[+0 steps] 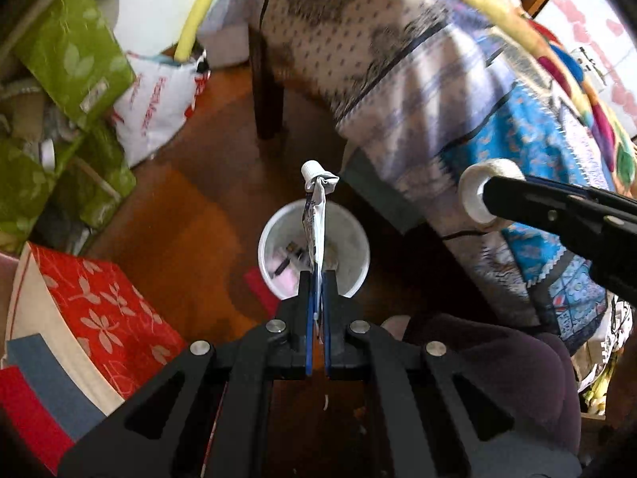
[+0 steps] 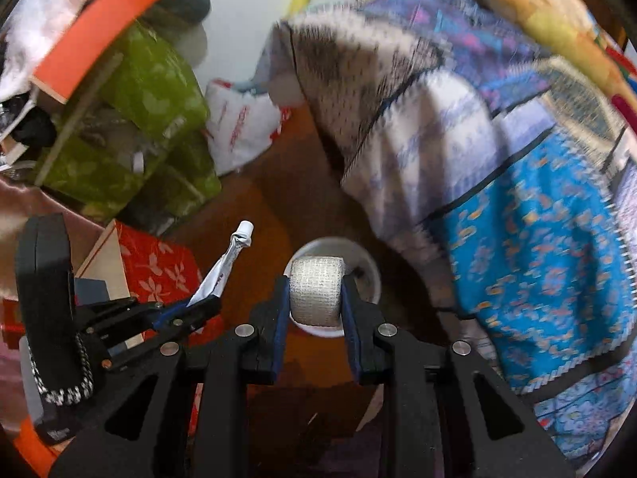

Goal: Collect trash
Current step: 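Open both tools to drop the stick and tape roll into the bin, then move both open tools back over the bed toward the black marker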

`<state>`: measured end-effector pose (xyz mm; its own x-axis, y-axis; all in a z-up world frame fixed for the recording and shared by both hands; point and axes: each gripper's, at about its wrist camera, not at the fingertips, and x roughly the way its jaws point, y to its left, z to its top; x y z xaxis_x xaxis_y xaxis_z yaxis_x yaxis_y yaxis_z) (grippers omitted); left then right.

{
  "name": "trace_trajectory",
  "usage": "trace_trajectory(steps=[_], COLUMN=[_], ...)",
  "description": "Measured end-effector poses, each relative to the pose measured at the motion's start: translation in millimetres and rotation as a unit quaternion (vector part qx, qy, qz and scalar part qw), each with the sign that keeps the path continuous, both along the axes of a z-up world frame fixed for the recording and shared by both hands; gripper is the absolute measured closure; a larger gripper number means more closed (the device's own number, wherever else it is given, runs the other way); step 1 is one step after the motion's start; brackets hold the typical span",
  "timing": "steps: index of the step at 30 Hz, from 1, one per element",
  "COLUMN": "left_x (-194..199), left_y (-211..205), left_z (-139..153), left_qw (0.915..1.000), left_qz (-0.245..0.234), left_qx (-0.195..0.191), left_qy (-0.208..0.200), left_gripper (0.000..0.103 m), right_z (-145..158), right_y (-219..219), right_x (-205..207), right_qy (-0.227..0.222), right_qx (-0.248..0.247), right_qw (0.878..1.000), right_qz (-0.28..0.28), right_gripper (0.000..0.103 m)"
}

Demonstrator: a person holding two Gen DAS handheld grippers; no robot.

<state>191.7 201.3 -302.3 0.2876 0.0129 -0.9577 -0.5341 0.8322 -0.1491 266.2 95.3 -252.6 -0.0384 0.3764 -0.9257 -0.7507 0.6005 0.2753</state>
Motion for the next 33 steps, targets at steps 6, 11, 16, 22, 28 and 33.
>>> trace_trajectory(steps=[6,11,16,22,28,33], left_x=[8.0,17.8,30.5,44.7,38.6,28.2], left_y=[13.9,17.7,20.0,21.2,16.9,4.7], left_z=[-25.3,-26.9,-25.8,-21.2,-8.4,22.2], left_qw=[0.9994,0.9992,0.9995,0.9994,0.9993,0.9997], left_qz=[0.016,0.016,0.009,0.017,0.021,0.017], left_qx=[-0.024,-0.027,-0.021,-0.004,0.002,0.014], left_qy=[0.021,0.024,0.024,0.031,0.032,0.008], left_gripper=[0.101,0.101,0.101,0.091,0.081,0.080], right_z=[-29.8,-31.9,-29.5,-15.7,-1.8,16.0], right_y=[21.9,30.2,27.2,13.7,-4.2,-20.0], right_x=[4.3,8.4,16.3,19.9,18.4,18.8], right_qy=[0.038,0.034,0.042,0.011,-0.012,-0.025], right_qx=[-0.023,-0.038,-0.035,-0.037,-0.033,-0.017], right_qw=[0.999,0.998,0.998,0.999,0.999,0.999], right_qz=[0.019,0.025,0.023,0.023,0.029,0.022], right_gripper=[0.080,0.071,0.065,0.065,0.065,0.065])
